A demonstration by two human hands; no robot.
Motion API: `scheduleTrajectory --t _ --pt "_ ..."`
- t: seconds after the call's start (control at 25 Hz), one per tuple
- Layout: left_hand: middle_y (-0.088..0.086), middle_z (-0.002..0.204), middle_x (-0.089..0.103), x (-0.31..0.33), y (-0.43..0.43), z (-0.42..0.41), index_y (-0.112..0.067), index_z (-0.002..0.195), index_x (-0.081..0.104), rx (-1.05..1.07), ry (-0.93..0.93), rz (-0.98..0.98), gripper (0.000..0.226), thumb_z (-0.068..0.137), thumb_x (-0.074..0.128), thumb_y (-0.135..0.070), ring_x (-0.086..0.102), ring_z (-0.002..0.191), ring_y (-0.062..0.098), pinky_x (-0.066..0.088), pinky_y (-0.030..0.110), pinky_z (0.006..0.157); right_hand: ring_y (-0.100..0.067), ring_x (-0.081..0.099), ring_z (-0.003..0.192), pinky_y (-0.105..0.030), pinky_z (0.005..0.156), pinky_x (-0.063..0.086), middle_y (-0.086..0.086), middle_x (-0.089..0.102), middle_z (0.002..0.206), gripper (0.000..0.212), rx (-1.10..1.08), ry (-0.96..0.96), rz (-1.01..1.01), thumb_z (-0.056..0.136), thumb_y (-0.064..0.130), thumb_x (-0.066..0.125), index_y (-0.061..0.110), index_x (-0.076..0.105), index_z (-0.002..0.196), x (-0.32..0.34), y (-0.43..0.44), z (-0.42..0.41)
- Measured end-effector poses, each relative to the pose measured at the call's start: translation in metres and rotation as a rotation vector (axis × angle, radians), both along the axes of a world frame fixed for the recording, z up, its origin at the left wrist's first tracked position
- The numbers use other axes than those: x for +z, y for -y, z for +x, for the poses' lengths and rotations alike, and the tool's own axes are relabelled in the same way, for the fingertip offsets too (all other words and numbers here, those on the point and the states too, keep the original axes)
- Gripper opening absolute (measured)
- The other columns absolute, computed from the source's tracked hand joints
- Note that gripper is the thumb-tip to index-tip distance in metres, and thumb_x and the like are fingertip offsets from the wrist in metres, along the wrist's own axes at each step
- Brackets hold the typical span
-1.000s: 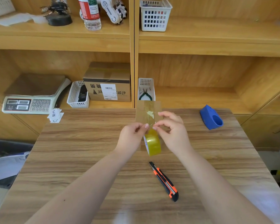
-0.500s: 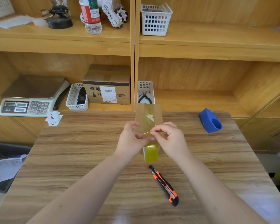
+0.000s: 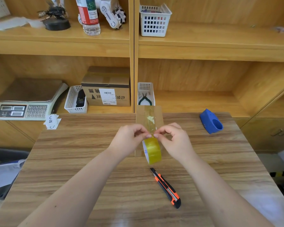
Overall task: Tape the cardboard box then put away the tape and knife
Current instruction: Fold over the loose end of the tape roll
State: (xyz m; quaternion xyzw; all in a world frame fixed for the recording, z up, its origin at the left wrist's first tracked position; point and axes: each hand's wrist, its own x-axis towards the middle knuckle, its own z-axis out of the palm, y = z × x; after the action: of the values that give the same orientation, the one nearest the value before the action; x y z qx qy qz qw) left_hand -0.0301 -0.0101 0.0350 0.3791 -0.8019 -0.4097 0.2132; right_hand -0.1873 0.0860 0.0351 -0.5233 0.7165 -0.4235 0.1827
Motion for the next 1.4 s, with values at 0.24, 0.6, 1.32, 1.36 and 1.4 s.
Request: scheduleTrajectory --t 0.24,0.6,1.32,1.36,1.4 --pt "0.004 0.089 0.073 -0.004 0.002 -0.002 -0.017 0.104 0.066 0.296 -0.257 0.506 0.036 0.100 0.042 -0.044 0.066 0.083 0.016 0.056 0.037 0.078 0.002 0.055 0.081 -0.020 0.081 0.044 0.010 0.063 0.083 0.023 0.005 0.124 -0.001 0.083 0.012 0.072 0.033 0.068 0.074 0.012 0.000 -0.003" --pt "0.014 0.099 0.067 -0.004 -0.003 -0.024 -0.019 0.120 0.055 0.143 -0.316 1.040 0.058 0.098 0.021 -0.061 0.067 0.084 0.024 0.052 0.039 0.072 -0.009 0.057 0.083 -0.023 0.081 0.046 0.009 0.067 0.082 0.020 0.020 0.116 -0.061 0.082 0.011 0.072 0.030 0.069 0.076 0.020 0.002 -0.011" --pt "0.015 0.101 0.065 0.001 -0.004 -0.025 -0.032 0.131 0.044 0.106 -0.346 0.637 0.062 0.082 0.075 -0.009 0.062 0.075 0.024 0.058 0.048 0.074 -0.013 0.063 0.082 -0.024 0.071 0.048 0.005 0.071 0.084 0.004 -0.158 0.158 -0.027 0.083 0.017 0.070 0.019 0.071 0.080 0.025 0.024 -0.023" --pt "0.015 0.099 0.064 0.000 -0.004 -0.025 -0.032 0.132 0.044 0.097 -0.354 0.627 0.064 0.082 0.075 -0.008 0.060 0.073 0.025 0.058 0.049 0.074 -0.012 0.063 0.080 -0.022 0.071 0.048 0.005 0.071 0.083 0.004 -0.160 0.161 -0.022 0.083 0.017 0.070 0.018 0.072 0.080 0.026 0.026 -0.023" --pt "0.015 0.098 0.064 -0.001 -0.003 -0.024 -0.032 0.132 0.044 0.086 -0.354 0.617 0.065 0.082 0.075 -0.007 0.060 0.072 0.025 0.057 0.049 0.073 -0.010 0.063 0.078 -0.021 0.069 0.046 0.006 0.071 0.082 0.003 -0.158 0.156 -0.015 0.083 0.017 0.070 0.017 0.072 0.080 0.026 0.028 -0.024"
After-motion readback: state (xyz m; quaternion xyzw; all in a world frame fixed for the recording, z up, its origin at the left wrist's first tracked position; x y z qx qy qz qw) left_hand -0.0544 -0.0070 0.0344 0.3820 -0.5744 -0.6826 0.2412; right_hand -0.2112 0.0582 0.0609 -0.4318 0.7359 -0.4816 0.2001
